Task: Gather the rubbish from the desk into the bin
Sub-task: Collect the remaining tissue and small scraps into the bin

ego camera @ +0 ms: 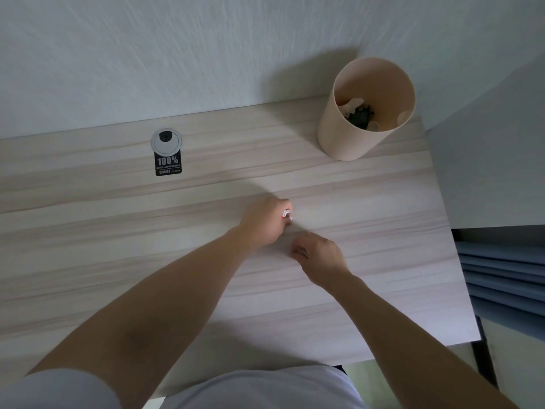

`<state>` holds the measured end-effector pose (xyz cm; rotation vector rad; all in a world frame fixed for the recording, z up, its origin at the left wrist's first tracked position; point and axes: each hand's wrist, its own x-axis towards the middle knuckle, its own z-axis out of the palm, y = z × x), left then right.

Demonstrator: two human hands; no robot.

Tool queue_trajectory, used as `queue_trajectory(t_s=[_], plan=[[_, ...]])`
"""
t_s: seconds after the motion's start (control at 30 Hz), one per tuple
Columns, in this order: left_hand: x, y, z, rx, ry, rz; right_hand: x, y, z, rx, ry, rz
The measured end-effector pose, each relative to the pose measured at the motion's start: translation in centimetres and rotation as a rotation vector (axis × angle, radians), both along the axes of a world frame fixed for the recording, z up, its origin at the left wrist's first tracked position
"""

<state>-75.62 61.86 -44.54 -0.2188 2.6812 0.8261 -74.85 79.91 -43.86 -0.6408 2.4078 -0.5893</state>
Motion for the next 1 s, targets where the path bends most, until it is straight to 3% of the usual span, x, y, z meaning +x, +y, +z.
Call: queue_trajectory(t_s=[0.43, 0.63, 1.0], plan=[[1.0, -0.4, 0.9, 0.056, -0.010, 0.038, -1.7, 0.4, 1.7, 0.058, -0.225, -0.007], [3.2, -1.1, 2.4, 0.059, -0.047, 0.071, -1.0, 0.8, 2.1, -0.005, -0.201, -0.094], [7.7, -1.4, 8.2, -0.021, 0.061, 0.173, -0.2, 1.2, 6.8, 0.024, -0.055, -0.082]])
